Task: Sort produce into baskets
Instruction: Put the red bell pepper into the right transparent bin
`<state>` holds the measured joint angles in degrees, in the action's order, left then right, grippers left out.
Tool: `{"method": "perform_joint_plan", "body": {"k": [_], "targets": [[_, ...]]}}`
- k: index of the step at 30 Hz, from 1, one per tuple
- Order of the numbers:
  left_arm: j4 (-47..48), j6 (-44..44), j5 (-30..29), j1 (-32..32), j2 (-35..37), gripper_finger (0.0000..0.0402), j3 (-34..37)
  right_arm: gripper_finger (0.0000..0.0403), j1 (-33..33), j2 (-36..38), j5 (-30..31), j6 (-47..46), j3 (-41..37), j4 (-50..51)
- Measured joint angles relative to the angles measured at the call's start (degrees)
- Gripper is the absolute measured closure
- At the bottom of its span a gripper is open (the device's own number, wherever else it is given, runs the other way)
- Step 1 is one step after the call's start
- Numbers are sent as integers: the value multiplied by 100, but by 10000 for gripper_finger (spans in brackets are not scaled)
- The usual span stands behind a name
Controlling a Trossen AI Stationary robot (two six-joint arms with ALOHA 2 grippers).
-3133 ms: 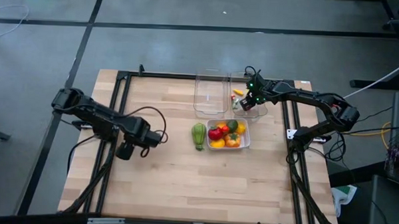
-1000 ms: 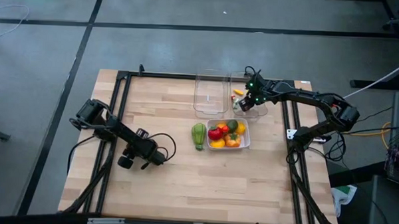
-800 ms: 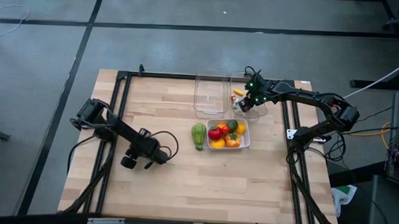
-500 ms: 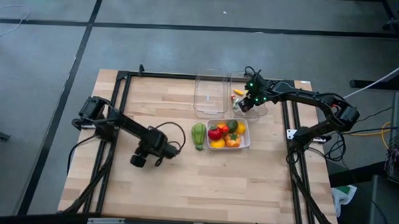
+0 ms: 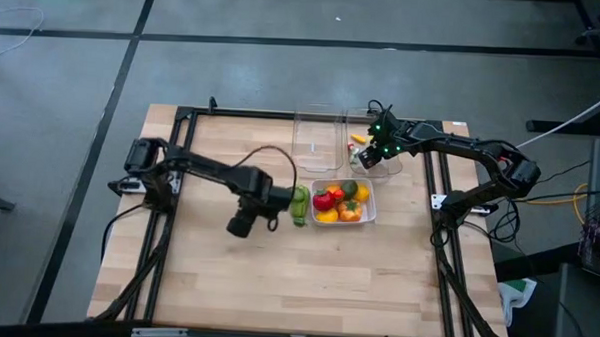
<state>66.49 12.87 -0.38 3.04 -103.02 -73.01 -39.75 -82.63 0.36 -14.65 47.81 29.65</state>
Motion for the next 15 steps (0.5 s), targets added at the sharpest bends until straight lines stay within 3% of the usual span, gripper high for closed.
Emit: {"method": "perform_joint_plan", "body": {"k": [7, 15], "targets": [[-1153, 268, 2, -436, 0, 263, -627, 239, -2, 0, 0, 2, 0, 2], [-2091, 334, 0, -655, 0, 263, -678, 239, -2, 0, -4, 2, 0, 41]]}}
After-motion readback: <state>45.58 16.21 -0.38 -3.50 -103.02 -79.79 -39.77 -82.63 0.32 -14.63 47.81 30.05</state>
